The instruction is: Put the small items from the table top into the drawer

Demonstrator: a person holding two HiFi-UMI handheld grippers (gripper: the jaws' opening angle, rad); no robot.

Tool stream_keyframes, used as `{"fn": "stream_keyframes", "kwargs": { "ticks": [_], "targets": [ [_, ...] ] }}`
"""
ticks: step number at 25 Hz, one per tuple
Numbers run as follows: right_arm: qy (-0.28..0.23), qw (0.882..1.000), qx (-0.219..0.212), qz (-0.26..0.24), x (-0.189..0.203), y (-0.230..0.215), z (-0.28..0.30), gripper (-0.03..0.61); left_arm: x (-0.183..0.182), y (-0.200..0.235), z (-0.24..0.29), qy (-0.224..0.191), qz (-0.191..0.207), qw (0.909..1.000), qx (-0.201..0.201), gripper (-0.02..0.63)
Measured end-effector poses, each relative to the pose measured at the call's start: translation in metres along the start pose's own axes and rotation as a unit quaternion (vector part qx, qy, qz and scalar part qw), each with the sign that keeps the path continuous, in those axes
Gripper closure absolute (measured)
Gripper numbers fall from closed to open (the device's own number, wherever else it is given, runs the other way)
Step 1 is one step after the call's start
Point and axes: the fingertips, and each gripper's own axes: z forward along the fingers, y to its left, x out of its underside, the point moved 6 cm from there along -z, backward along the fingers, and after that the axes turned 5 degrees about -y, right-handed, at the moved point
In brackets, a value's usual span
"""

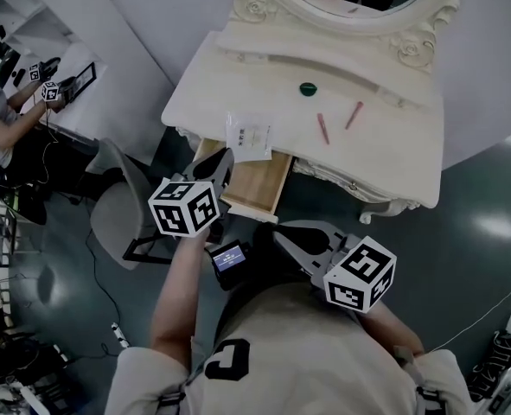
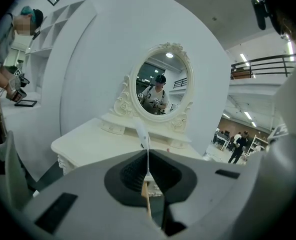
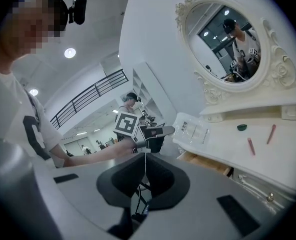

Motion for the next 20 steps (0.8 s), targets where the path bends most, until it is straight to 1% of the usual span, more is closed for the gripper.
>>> {"fn": "stream_keyframes", "kwargs": {
  "ticks": [4, 9, 14, 20],
  "targets": [
    [-0.015, 1.000, 0.005, -0.007, 0.000, 0.000, -0.012, 0.550, 0.002, -0.010, -0.003, 0.000, 0.002, 1.0000, 0.004, 0.554],
    [-0.035, 0.999, 0.013, -0.006, 0.000, 0.001, -0.027, 0.551, 0.008, -0.025, -0.010, 0.010, 0.008, 0.9999, 0.006, 0.554],
    [-0.034, 0.999, 0.007, -0.004, 0.005, -0.001, -0.037, 0.551, 0.015, -0.037, -0.015, 0.015, 0.018, 0.9997, 0.002, 0.554],
    [-0.027, 1.000, -0.008, -0.004, 0.008, -0.001, -0.038, 0.551, 0.026, -0.036, -0.022, 0.023, 0.015, 0.9996, -0.008, 0.554]
  ]
}}
